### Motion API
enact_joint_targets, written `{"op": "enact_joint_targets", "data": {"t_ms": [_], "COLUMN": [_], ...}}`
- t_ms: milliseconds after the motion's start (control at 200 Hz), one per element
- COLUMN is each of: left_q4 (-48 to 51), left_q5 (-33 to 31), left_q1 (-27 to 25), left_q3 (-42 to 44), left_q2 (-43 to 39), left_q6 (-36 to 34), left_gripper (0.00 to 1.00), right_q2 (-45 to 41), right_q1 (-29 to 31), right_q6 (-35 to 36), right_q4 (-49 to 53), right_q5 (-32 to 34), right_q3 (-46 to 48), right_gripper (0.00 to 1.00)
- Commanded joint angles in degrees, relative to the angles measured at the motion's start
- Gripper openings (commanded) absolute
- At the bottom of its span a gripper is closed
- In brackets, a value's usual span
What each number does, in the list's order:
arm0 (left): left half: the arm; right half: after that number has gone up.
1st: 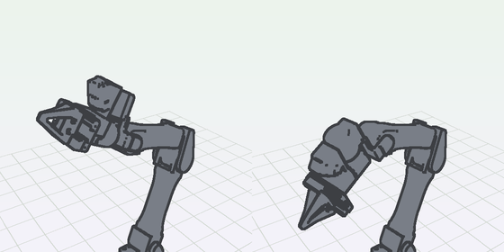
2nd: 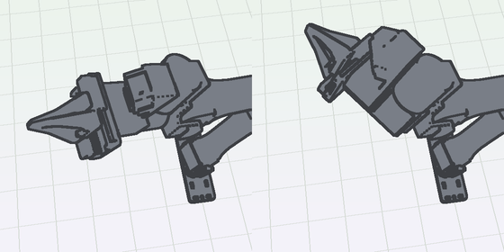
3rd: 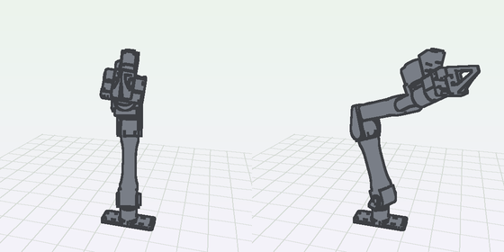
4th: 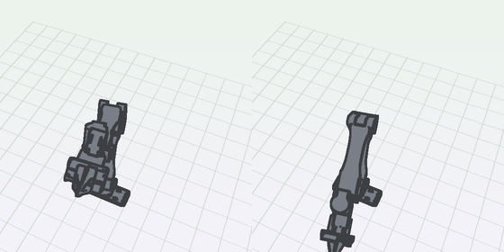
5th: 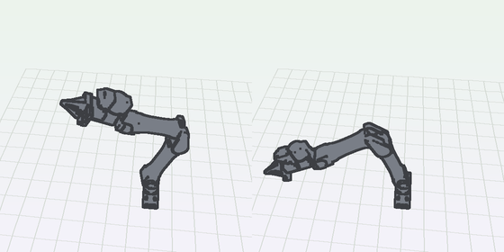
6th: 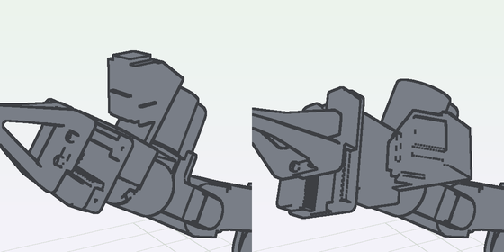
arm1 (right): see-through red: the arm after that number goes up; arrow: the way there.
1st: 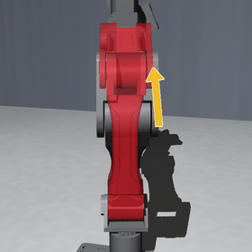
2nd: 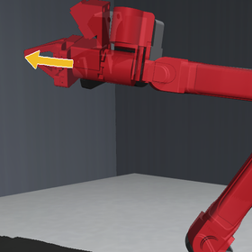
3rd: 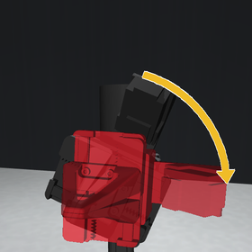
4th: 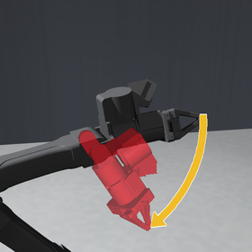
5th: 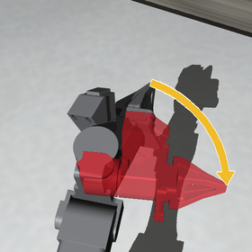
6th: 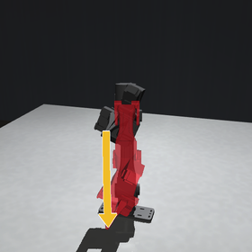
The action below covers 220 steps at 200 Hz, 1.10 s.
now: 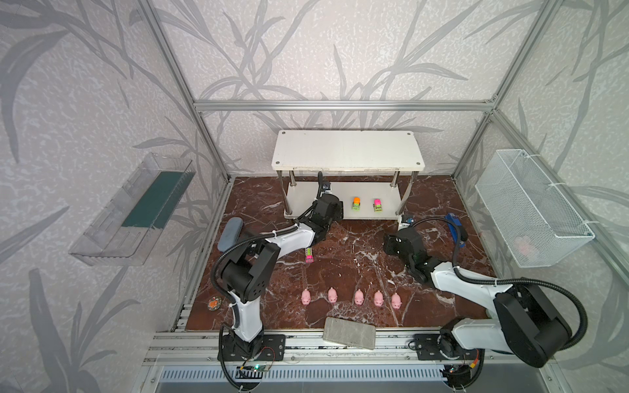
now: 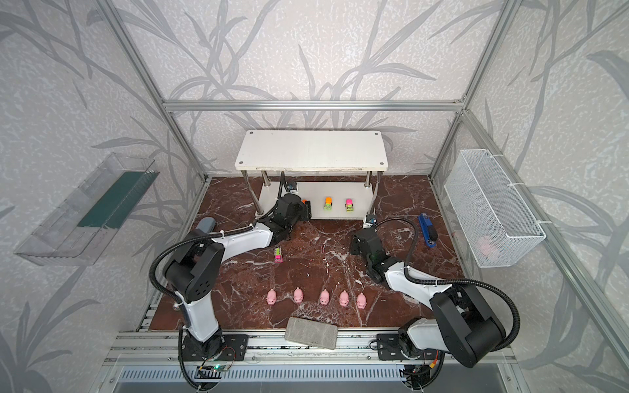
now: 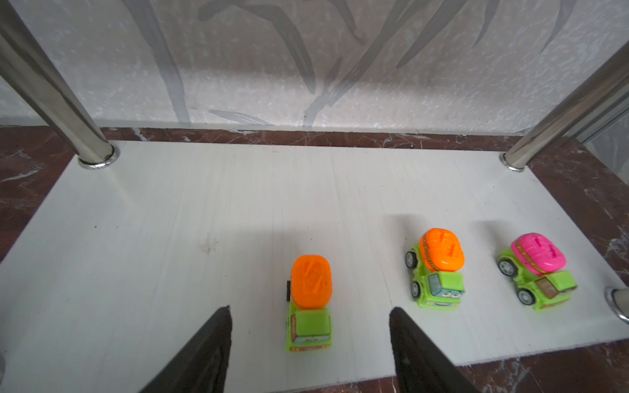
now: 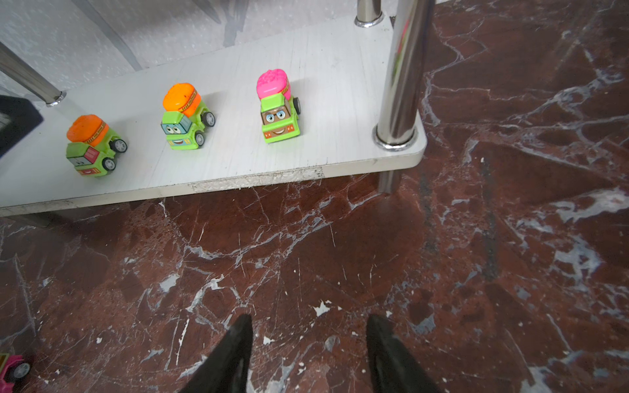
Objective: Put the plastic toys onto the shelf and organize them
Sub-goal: 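Move the left gripper back over the pink truck with green brick top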
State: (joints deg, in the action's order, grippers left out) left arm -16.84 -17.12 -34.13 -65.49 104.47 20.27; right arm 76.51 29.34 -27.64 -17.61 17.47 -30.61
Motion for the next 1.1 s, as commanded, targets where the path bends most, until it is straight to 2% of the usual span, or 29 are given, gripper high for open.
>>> {"op": "enact_joint_targets", "data": {"t_ms": [0,180,425,565,750,1095], "left_q4": [-1.1,2.9,16.6,23.2,21.8,18.3], "left_q5": [-1.4,-3.2,-3.5,-6.4,-3.6,-1.3], "left_q1": [-1.0,-3.3,-3.7,-4.1,-4.1,-4.0], "left_q3": [3.7,11.2,21.8,26.8,30.7,29.4], "left_q2": [-5.3,-12.4,-25.6,-29.9,-30.0,-22.6], "left_q6": [2.2,4.7,11.4,15.3,18.1,19.5], "left_gripper": [0.72,0.72,0.73,0.74,0.75,0.73], "right_q2": [0.4,0.7,1.1,1.9,2.6,1.2], "right_q1": [-0.3,-0.4,-0.4,-0.5,-0.5,-0.4], "right_q6": [-0.2,-0.3,-0.4,-0.8,-1.3,-0.8], "right_q4": [-1.2,-1.4,-1.7,-2.2,-2.6,-1.5], "right_q5": [0.0,-0.3,-0.2,-1.1,-1.9,-1.3], "right_q3": [0.1,0.1,0.2,0.2,0.1,0.1], "right_gripper": [0.55,0.55,0.55,0.55,0.55,0.55]}}
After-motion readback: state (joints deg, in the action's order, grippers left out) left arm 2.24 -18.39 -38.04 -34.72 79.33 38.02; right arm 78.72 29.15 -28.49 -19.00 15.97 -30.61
